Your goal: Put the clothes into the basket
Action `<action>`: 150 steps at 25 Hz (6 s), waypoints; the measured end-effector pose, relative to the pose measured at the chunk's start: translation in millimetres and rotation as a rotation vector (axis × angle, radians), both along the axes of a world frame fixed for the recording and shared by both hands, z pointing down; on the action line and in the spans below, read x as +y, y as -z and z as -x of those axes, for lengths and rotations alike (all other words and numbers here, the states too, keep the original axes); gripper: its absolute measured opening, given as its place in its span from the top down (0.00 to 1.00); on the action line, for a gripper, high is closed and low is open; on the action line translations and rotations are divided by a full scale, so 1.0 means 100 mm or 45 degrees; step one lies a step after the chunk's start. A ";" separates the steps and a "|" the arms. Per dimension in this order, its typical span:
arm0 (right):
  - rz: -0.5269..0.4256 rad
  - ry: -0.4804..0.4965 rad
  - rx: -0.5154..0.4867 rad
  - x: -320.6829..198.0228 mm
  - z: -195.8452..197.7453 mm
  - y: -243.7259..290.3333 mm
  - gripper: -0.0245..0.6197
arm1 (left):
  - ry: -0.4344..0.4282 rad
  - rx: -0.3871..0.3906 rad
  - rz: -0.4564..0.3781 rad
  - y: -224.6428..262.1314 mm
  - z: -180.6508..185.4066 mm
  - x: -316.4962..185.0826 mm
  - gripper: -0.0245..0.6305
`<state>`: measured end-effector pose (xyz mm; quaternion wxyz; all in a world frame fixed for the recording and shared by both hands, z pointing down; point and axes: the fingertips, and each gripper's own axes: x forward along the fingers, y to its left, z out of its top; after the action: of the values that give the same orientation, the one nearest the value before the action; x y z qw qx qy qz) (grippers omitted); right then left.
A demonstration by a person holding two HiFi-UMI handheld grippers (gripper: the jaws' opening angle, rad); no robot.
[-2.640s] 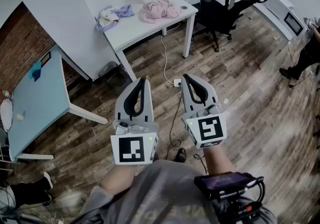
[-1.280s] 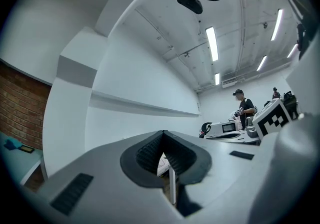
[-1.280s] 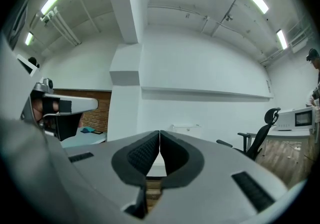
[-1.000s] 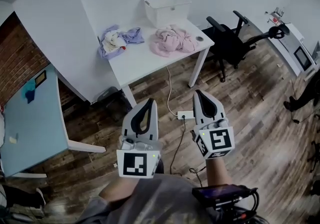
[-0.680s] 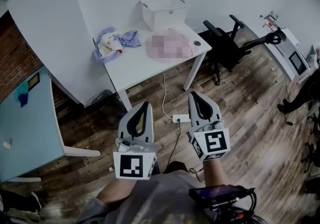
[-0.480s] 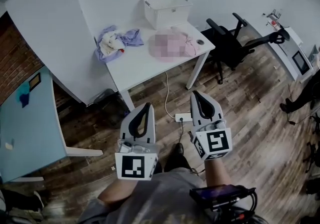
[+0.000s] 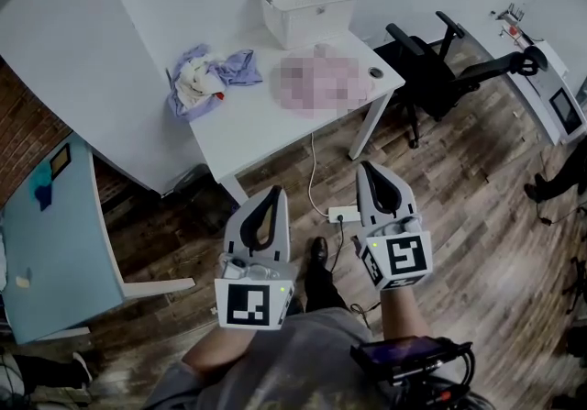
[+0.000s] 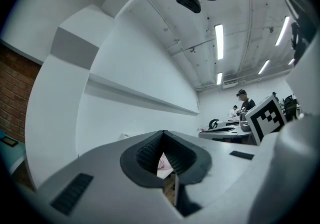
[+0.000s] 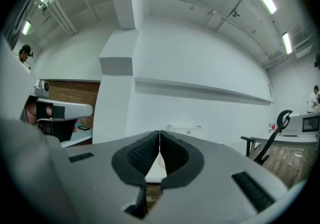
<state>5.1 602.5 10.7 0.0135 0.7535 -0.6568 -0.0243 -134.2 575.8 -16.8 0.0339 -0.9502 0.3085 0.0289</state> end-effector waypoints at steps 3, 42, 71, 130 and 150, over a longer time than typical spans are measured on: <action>0.009 0.008 -0.006 -0.25 -0.20 -0.06 0.95 | 0.009 -0.007 0.007 -0.03 -0.20 -0.25 0.95; 0.090 0.150 -0.001 -2.46 -2.22 -0.36 0.75 | -0.051 -0.019 0.033 -0.06 -2.47 -2.51 0.95; 0.510 0.139 -0.397 -3.90 -2.57 -2.25 0.44 | -0.084 -0.146 0.371 -1.31 -2.77 -4.12 0.95; 0.480 0.262 -0.066 -3.26 -2.64 -2.47 0.12 | -0.193 -0.226 0.385 -2.21 -2.83 -3.59 0.30; 0.737 0.345 0.138 -3.65 -2.59 -2.94 0.34 | -0.382 -0.393 0.528 -2.71 -3.09 -3.84 0.22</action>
<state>264.3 237.1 305.0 0.2588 0.6218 -0.7290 0.1220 175.3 191.4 254.2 -0.1190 -0.9649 0.1554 -0.1749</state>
